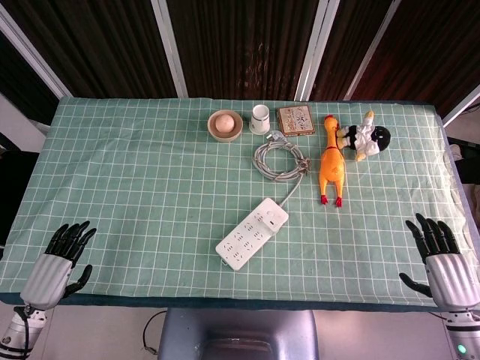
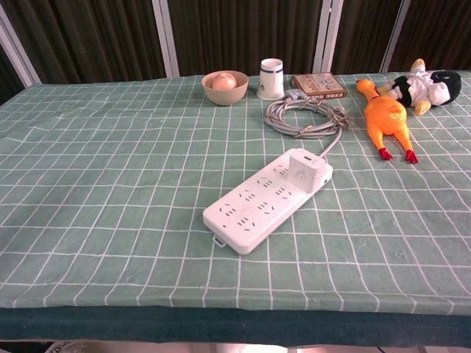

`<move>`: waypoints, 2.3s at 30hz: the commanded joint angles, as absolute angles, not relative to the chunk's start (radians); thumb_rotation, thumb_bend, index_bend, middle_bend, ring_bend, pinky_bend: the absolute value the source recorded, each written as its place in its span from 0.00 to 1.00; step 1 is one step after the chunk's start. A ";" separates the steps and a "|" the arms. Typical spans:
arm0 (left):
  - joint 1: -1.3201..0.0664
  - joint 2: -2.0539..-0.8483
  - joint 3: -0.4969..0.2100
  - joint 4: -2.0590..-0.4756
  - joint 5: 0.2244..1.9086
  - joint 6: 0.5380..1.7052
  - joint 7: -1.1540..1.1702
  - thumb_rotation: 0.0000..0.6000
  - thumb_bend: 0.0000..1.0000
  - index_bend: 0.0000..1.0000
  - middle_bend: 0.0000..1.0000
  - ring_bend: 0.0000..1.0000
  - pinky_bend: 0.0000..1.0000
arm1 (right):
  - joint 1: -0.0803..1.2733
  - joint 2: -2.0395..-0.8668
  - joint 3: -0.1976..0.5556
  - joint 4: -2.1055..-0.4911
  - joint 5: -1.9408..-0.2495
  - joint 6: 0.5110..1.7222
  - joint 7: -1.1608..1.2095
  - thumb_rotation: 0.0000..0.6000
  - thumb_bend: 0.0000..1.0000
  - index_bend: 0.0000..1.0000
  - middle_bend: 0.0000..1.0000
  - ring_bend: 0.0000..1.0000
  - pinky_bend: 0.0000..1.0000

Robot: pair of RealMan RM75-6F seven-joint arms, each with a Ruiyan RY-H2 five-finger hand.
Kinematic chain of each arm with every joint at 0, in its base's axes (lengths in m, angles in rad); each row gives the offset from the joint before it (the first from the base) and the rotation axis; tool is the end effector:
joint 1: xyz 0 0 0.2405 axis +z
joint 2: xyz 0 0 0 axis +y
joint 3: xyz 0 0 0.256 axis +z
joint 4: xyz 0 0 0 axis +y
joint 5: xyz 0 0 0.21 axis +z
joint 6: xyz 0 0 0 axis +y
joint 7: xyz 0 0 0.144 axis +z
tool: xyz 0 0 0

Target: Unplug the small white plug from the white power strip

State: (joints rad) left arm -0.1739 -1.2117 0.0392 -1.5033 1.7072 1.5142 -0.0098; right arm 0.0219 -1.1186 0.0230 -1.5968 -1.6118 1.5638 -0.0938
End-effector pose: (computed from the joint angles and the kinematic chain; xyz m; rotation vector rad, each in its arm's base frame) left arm -0.2862 0.1861 0.1187 -1.6507 -0.7949 -1.0335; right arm -0.3073 -0.1555 0.1608 1.4474 -0.7756 0.8676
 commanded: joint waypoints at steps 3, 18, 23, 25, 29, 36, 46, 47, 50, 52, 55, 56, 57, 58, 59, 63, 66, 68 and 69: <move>-0.185 -1.210 0.063 -1.511 1.753 1.505 -0.018 1.00 0.46 0.00 0.00 0.00 0.00 | 0.024 -1.120 0.022 -1.596 -1.615 1.561 -0.097 1.00 0.12 0.00 0.00 0.00 0.00; -0.406 -1.398 0.085 -1.561 1.969 1.266 -0.024 1.00 0.48 0.00 0.00 0.00 0.00 | 0.230 -1.193 0.049 -1.565 -1.770 1.383 -0.154 1.00 0.12 0.00 0.00 0.00 0.00; -0.464 -1.472 0.044 -1.579 1.902 1.170 -0.002 1.00 0.57 0.00 0.00 0.00 0.00 | 0.356 -1.216 0.065 -1.560 -1.813 1.253 -0.144 1.00 0.12 0.00 0.00 0.00 0.00; -0.484 -1.500 0.031 -1.588 1.867 1.119 0.034 1.00 0.57 0.00 0.00 0.00 0.00 | 0.398 -1.233 0.077 -1.554 -1.816 1.216 -0.140 1.00 0.12 0.00 0.00 0.00 0.00; -0.512 -1.546 0.011 -1.589 1.800 1.046 0.086 1.00 0.57 0.00 0.00 0.00 0.00 | 0.462 -1.255 0.090 -1.550 -1.812 1.152 -0.147 1.00 0.12 0.00 0.00 0.00 0.00; -0.548 -1.615 0.003 -1.538 1.771 1.012 0.118 1.00 0.53 0.00 0.00 0.00 0.00 | 0.528 -1.285 0.096 -1.517 -1.792 1.083 -0.164 1.00 0.12 0.00 0.00 0.00 0.00; -0.607 -1.729 -0.033 -1.408 1.684 0.942 0.106 1.00 0.53 0.00 0.00 0.00 0.00 | 0.598 -1.352 0.100 -1.442 -1.731 0.996 -0.186 1.00 0.12 0.00 0.00 0.00 0.00; -0.612 -1.739 -0.032 -1.390 1.678 0.939 0.101 1.00 0.53 0.00 0.00 0.00 0.00 | 0.606 -1.361 0.098 -1.433 -1.724 0.985 -0.192 1.00 0.14 0.00 0.00 0.00 0.00; -0.624 -1.763 -0.028 -1.355 1.670 0.936 0.087 1.00 0.53 0.00 0.00 0.00 0.00 | 0.628 -1.384 0.097 -1.415 -1.707 0.956 -0.215 1.00 0.16 0.00 0.00 0.00 0.00; -0.632 -1.773 -0.025 -1.339 1.667 0.937 0.086 1.00 0.53 0.00 0.00 0.00 0.00 | 0.643 -1.403 0.097 -1.404 -1.696 0.941 -0.235 1.00 0.16 0.00 0.00 0.00 0.00; -0.639 -1.780 -0.020 -1.331 1.665 0.942 0.091 1.00 0.53 0.00 0.00 0.00 0.00 | 0.660 -1.432 0.098 -1.388 -1.683 0.929 -0.257 1.00 0.16 0.00 0.00 0.00 0.00; -0.641 -1.781 -0.019 -1.331 1.664 0.945 0.093 1.00 0.53 0.00 0.00 0.00 0.00 | 0.664 -1.441 0.098 -1.382 -1.680 0.927 -0.262 1.00 0.16 0.00 0.00 0.00 0.00; -0.643 -1.781 -0.019 -1.332 1.662 0.946 0.095 1.00 0.53 0.00 0.00 0.00 0.00 | 0.668 -1.449 0.097 -1.376 -1.676 0.923 -0.268 1.00 0.16 0.00 0.00 0.00 0.00; -0.646 -1.781 -0.017 -1.333 1.659 0.946 0.097 1.00 0.53 0.00 0.00 0.00 0.00 | 0.674 -1.461 0.097 -1.367 -1.669 0.918 -0.278 1.00 0.16 0.00 0.00 0.00 0.00; -0.648 -1.781 -0.016 -1.334 1.657 0.945 0.101 1.00 0.53 0.00 0.00 0.00 0.00 | 0.678 -1.470 0.097 -1.359 -1.662 0.911 -0.285 1.00 0.16 0.00 0.00 0.00 0.00; -0.654 -1.783 -0.013 -1.336 1.637 0.934 0.121 1.00 0.53 0.00 0.00 0.00 0.00 | 0.702 -1.511 0.100 -1.323 -1.628 0.877 -0.304 1.00 0.17 0.00 0.01 0.00 0.00; -0.658 -1.785 -0.010 -1.337 1.623 0.927 0.136 1.00 0.53 0.00 0.00 0.00 0.00 | 0.716 -1.546 0.103 -1.293 -1.611 0.868 -0.321 1.00 0.17 0.02 0.03 0.00 0.00; -0.661 -1.786 -0.008 -1.339 1.614 0.922 0.143 1.00 0.53 0.00 0.00 0.00 0.00 | 0.723 -1.563 0.102 -1.281 -1.603 0.867 -0.327 1.00 0.19 0.04 0.04 0.00 0.00; -0.662 -1.785 -0.008 -1.340 1.612 0.921 0.147 1.00 0.53 0.00 0.00 0.00 0.00 | 0.725 -1.568 0.101 -1.278 -1.601 0.870 -0.328 1.00 0.20 0.04 0.05 0.00 0.00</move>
State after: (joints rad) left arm -0.6610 -1.7852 -0.0085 -1.3390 1.6132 0.9225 0.1453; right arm 0.7207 -1.5629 0.1015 -1.2818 -1.6051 0.8700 -0.3241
